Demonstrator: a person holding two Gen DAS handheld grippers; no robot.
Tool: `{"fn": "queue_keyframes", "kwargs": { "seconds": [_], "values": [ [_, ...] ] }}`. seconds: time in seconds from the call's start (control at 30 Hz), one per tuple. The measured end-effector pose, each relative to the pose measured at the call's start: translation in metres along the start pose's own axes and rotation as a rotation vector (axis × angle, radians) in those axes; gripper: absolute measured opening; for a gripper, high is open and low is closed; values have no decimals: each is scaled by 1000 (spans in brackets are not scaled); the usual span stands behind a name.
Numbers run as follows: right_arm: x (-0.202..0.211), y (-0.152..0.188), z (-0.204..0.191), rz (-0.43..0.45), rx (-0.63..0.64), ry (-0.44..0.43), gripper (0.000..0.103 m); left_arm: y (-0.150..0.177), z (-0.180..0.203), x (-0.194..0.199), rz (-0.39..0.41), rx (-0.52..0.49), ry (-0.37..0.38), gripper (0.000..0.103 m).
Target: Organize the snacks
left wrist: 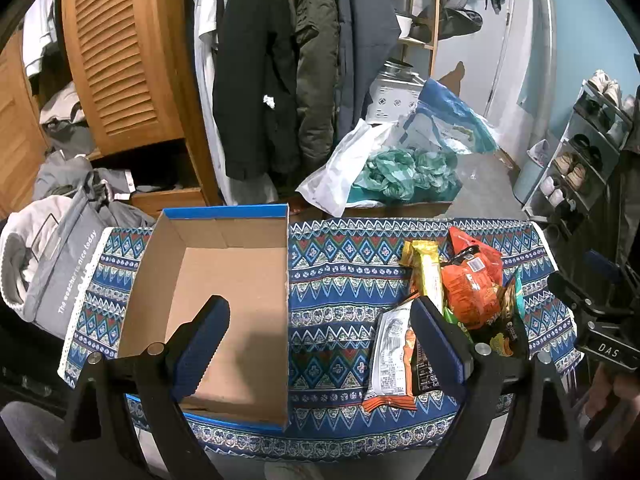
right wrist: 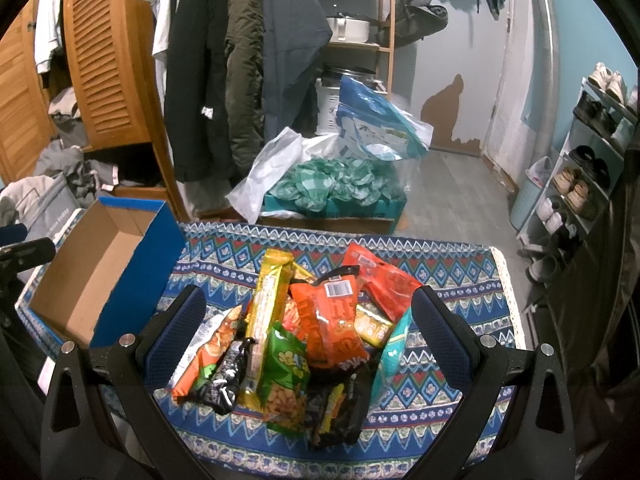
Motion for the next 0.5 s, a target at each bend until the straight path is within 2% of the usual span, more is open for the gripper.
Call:
{"fn": "queue_keyframes", "kwargs": {
  "seconds": [0.17,0.3,0.5],
  "values": [
    [-1,2,5,-6,-1,4,101,1,0,-1,-3,0,-1,93],
    [-2,3,11,-18,-7,16,101,8,2,-11,-36,10,9,93],
    [-10,13,30,-81,-31,65,100,15,4,-28,-87,14,3,93]
  ]
}}
Point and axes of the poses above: each gripper's, at about its wrist camera, not at the fingertips, and x roughly against the way its jaws point, z to its right, y to its underside, the point moved 8 cm from there along -x, roughly the way its jaws point, and after that the axes turned 5 degrees about x, right-handed, at the moved point
